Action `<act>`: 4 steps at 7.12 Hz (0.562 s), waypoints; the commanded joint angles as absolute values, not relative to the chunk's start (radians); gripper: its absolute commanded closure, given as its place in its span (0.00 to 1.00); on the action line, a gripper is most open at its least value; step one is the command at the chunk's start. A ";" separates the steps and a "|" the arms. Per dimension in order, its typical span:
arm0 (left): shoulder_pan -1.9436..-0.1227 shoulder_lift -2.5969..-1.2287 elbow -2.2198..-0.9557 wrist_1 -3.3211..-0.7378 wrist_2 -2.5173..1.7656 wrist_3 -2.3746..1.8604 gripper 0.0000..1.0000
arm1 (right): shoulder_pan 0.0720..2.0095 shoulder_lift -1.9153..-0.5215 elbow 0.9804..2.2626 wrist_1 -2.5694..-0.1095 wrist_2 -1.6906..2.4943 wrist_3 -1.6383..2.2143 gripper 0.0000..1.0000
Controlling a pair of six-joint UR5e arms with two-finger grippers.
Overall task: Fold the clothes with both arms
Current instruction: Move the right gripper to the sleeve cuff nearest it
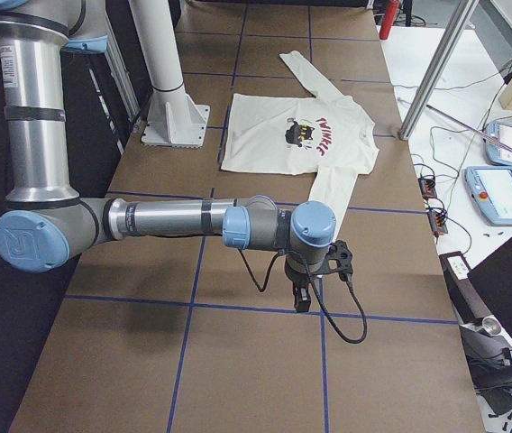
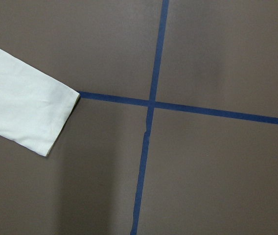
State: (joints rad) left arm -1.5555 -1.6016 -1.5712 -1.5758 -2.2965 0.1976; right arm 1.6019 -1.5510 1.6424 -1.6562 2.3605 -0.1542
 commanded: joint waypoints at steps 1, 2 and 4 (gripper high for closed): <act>-1.552 -1.649 -1.569 -1.676 -2.293 0.192 0.00 | 1.576 -1.540 1.649 -1.493 2.364 -0.096 0.00; -1.549 -1.654 -1.572 -1.695 -2.298 0.190 0.00 | 1.518 -1.545 1.632 -1.467 2.362 -0.033 0.00; -1.549 -1.655 -1.586 -1.704 -2.301 0.193 0.00 | 1.357 -1.574 1.530 -1.105 2.346 0.264 0.00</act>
State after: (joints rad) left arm -1.5493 -1.6491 -1.5749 -1.6921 -2.2994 0.1911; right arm 1.4540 -1.5516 1.5915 -1.3389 2.3558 0.0739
